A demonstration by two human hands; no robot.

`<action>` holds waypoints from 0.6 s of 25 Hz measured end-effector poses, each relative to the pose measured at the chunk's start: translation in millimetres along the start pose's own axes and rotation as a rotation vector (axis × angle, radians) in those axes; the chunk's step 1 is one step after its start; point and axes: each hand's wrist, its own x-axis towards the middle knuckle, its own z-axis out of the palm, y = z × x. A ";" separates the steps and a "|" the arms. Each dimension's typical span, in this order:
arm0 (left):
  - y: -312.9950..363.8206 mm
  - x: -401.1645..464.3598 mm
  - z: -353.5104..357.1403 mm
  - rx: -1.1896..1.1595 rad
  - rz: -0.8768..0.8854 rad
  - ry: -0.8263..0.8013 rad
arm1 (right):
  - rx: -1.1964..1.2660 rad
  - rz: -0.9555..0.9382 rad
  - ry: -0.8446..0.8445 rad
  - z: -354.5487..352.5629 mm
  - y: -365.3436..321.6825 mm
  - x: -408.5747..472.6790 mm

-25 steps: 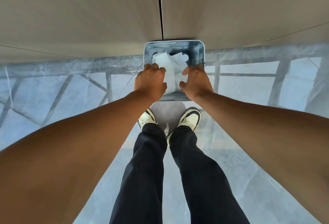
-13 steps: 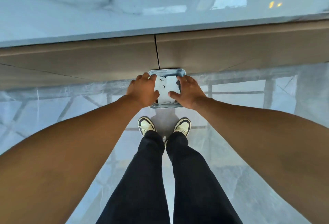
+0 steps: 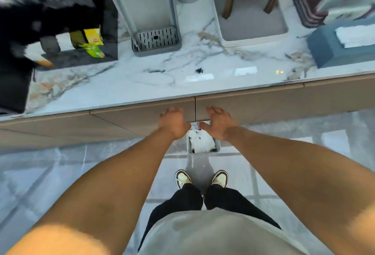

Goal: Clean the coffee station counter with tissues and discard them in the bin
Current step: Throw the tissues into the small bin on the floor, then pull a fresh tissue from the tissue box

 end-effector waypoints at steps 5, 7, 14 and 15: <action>-10.2 -17.2 -33.8 0.012 0.047 0.091 | -0.009 -0.003 0.038 -19.2 -17.5 -21.9; -11.0 -19.9 -42.6 0.030 0.060 0.121 | -0.014 0.006 0.042 -28.8 -21.4 -26.6; 31.5 -8.3 -78.3 0.132 0.179 0.175 | -0.007 0.081 0.142 -73.8 -28.0 -38.3; 43.3 -4.3 -84.2 0.144 0.215 0.188 | -0.003 0.094 0.161 -82.0 -24.7 -39.1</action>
